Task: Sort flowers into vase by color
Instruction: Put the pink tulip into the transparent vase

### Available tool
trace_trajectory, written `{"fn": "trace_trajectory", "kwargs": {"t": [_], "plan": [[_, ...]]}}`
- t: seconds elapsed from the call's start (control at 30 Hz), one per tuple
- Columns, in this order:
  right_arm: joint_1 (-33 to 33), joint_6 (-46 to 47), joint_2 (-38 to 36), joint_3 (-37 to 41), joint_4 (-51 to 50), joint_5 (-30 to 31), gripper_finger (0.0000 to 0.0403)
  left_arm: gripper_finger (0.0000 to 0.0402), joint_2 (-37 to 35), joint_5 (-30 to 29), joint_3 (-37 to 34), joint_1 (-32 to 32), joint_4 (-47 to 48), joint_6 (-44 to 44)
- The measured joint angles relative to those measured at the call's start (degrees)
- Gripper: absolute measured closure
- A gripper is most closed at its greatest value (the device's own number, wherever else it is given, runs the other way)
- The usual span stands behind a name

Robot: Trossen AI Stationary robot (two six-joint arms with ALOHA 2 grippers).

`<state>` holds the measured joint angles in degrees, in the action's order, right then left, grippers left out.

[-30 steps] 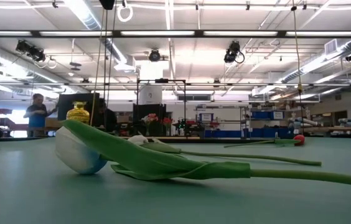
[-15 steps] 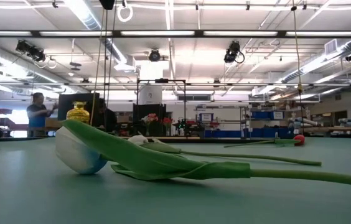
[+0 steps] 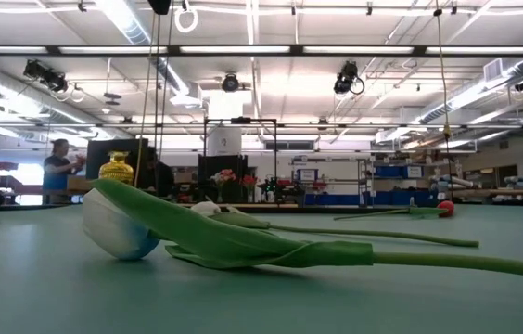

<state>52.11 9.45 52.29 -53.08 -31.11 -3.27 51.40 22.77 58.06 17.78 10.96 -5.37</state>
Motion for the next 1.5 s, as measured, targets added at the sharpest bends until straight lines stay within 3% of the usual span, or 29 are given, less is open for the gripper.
{"fn": "trace_trajectory", "kwargs": {"t": [0.43,0.97,1.13,1.3,1.5], "plan": [[0.3,7.5,-2.0,-2.5,2.8,-6.8,0.0261,0.0189,0.0,0.0,0.0,0.0,0.0,0.0],[-4.3,2.5,-2.1,-8.9,4.7,-0.8,0.0258,0.0189,0.0,0.0,0.0,0.0,0.0,0.0],[-4.6,5.1,-1.8,-8.9,-5.1,-1.9,0.0250,0.0189,0.0,0.0,0.0,0.0,0.0,0.0],[-4.6,6.0,-1.3,-8.9,-9.4,-2.2,0.0216,0.0189,0.0,0.0,0.0,0.0,0.0,0.0],[-5.7,8.3,-1.3,-8.9,-7.1,-3.6,0.0138,0.0189,0.0,0.0,0.0,0.0,0.0,0.0]]}}
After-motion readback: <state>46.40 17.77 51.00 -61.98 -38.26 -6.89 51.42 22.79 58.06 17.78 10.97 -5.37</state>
